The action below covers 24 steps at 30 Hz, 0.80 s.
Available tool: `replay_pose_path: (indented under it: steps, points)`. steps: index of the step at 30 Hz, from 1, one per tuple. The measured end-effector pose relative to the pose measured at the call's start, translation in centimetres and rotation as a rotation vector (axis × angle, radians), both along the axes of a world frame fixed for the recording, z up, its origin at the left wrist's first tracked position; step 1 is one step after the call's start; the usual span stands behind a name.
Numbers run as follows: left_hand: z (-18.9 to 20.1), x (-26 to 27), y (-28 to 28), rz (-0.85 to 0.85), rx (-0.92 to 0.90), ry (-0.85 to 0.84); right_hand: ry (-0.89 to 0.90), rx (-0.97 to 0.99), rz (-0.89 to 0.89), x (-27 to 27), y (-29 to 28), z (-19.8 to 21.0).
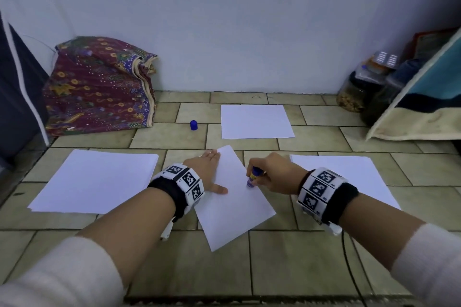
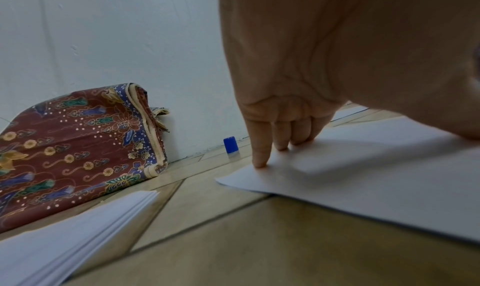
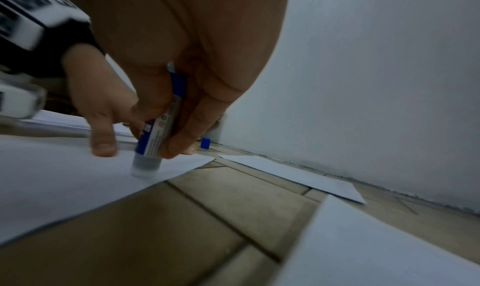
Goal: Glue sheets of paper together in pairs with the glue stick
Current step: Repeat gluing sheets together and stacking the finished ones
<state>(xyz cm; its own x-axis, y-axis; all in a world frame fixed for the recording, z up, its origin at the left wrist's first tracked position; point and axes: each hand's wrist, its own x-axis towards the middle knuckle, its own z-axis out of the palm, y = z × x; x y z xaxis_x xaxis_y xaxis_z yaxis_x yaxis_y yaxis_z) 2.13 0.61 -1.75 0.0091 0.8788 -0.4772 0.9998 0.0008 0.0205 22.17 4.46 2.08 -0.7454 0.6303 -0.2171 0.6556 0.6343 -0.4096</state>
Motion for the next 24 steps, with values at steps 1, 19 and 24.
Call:
replay_pose_path:
  steps: [1, 19, 24]
  points:
    - [0.0, 0.0, 0.0, -0.005, -0.003, -0.001, -0.005, -0.009, 0.014, 0.6, -0.4, 0.1]
    - [3.1, -0.9, -0.3, -0.109, -0.032, 0.137, 0.171, -0.266, -0.031, 6.7, 0.0, 0.5]
    - [2.3, -2.4, -1.5, -0.067, 0.047, 0.113, 1.006, -0.571, -0.616, 7.8, 2.4, 1.1]
